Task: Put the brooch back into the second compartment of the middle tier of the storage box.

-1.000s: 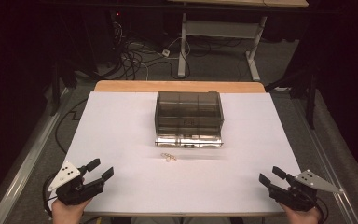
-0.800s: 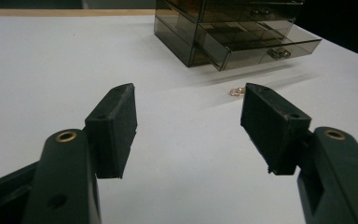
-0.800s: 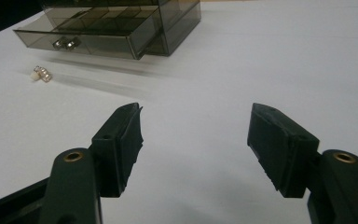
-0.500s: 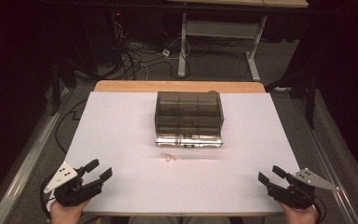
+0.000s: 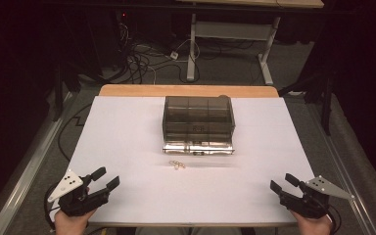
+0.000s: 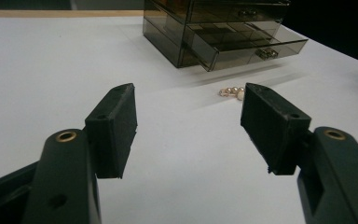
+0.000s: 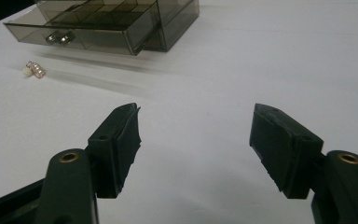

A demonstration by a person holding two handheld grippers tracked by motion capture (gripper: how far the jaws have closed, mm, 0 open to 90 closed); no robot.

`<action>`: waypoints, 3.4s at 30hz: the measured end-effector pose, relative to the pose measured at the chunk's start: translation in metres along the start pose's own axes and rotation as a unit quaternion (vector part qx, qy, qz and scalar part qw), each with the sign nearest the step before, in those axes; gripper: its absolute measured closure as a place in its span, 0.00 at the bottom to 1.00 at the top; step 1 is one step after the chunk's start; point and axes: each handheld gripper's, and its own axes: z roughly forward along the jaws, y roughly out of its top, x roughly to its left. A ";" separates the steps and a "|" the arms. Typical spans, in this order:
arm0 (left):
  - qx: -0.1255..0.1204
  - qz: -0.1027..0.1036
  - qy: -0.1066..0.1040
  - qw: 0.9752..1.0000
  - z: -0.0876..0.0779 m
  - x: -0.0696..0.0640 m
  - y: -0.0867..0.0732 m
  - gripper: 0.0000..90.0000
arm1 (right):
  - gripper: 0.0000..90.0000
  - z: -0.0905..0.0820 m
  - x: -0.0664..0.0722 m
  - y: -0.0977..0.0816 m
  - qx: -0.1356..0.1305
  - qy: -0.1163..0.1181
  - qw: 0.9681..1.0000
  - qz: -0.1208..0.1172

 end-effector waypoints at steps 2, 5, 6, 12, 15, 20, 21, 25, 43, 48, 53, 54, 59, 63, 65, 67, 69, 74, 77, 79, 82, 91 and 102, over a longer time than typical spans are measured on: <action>-0.001 0.000 -0.001 1.000 0.000 0.000 0.001 0.39 | 0.37 0.000 0.001 0.000 0.000 0.001 1.000 -0.002; 0.000 0.001 -0.001 1.000 0.002 -0.001 0.001 0.39 | 0.38 -0.001 0.002 -0.001 0.003 0.008 1.000 -0.003; 0.001 0.002 -0.002 1.000 0.003 -0.002 0.001 0.39 | 0.38 0.000 0.003 -0.001 0.003 0.010 1.000 -0.002; 0.005 0.011 -0.004 1.000 0.005 -0.003 0.002 0.39 | 0.37 0.007 0.008 0.003 0.010 0.032 0.999 -0.006; 0.008 0.015 -0.004 1.000 0.007 -0.004 0.003 0.39 | 0.37 0.008 0.013 0.004 0.011 0.043 0.999 -0.012; 0.009 0.013 -0.004 1.000 0.008 -0.004 0.003 0.39 | 0.39 0.009 0.019 0.007 0.006 0.055 0.998 -0.012; 0.009 0.013 -0.004 1.000 0.008 -0.003 0.003 0.39 | 0.39 0.011 0.021 0.008 0.007 0.059 0.998 -0.009; 0.011 0.015 -0.005 1.000 0.009 -0.004 0.003 0.39 | 0.39 0.018 0.028 0.010 0.016 0.071 0.997 -0.020; 0.009 0.016 -0.006 1.000 0.009 -0.004 0.003 0.39 | 0.40 0.044 0.055 0.019 0.038 0.098 0.993 -0.045; 0.010 0.017 -0.006 1.000 0.009 -0.004 0.003 0.39 | 0.41 0.052 0.063 0.021 0.046 0.107 0.992 -0.051; 0.009 0.015 -0.008 1.000 0.009 -0.003 0.003 0.39 | 0.42 0.060 0.070 0.025 0.053 0.112 0.991 -0.057; 0.009 0.016 -0.008 1.000 0.009 -0.003 0.003 0.39 | 0.43 0.061 0.071 0.026 0.055 0.114 0.990 -0.056; 0.009 0.017 -0.008 1.000 0.009 -0.004 0.003 0.39 | 0.45 0.068 0.079 0.029 0.067 0.124 0.988 -0.058; 0.008 0.017 -0.007 1.000 0.009 -0.003 0.003 0.39 | 0.46 0.074 0.085 0.032 0.075 0.135 0.986 -0.056; 0.007 0.016 -0.007 1.000 0.008 -0.003 0.003 0.39 | 0.47 0.076 0.088 0.034 0.076 0.140 0.986 -0.054; 0.008 0.015 -0.008 1.000 0.008 -0.003 0.003 0.39 | 0.47 0.079 0.093 0.036 0.079 0.146 0.985 -0.053; 0.008 0.016 -0.008 1.000 0.008 -0.003 0.003 0.39 | 0.48 0.082 0.098 0.038 0.087 0.153 0.982 -0.062; 0.007 0.018 -0.008 1.000 0.008 -0.004 0.003 0.39 | 0.53 0.093 0.112 0.043 0.118 0.167 0.975 -0.084; 0.005 0.016 -0.007 1.000 0.008 -0.003 0.003 0.39 | 0.55 0.099 0.120 0.046 0.128 0.173 0.972 -0.098; 0.006 0.016 -0.007 1.000 0.008 -0.003 0.003 0.39 | 0.56 0.103 0.123 0.048 0.132 0.177 0.970 -0.105; 0.006 0.016 -0.007 1.000 0.008 -0.004 0.003 0.39 | 0.57 0.109 0.129 0.051 0.139 0.177 0.967 -0.119; 0.006 0.016 -0.008 1.000 0.008 -0.004 0.003 0.39 | 0.60 0.129 0.141 0.057 0.167 0.180 0.959 -0.138; 0.006 0.015 -0.009 1.000 0.008 -0.003 0.003 0.39 | 0.63 0.152 0.157 0.070 0.182 0.181 0.953 -0.157</action>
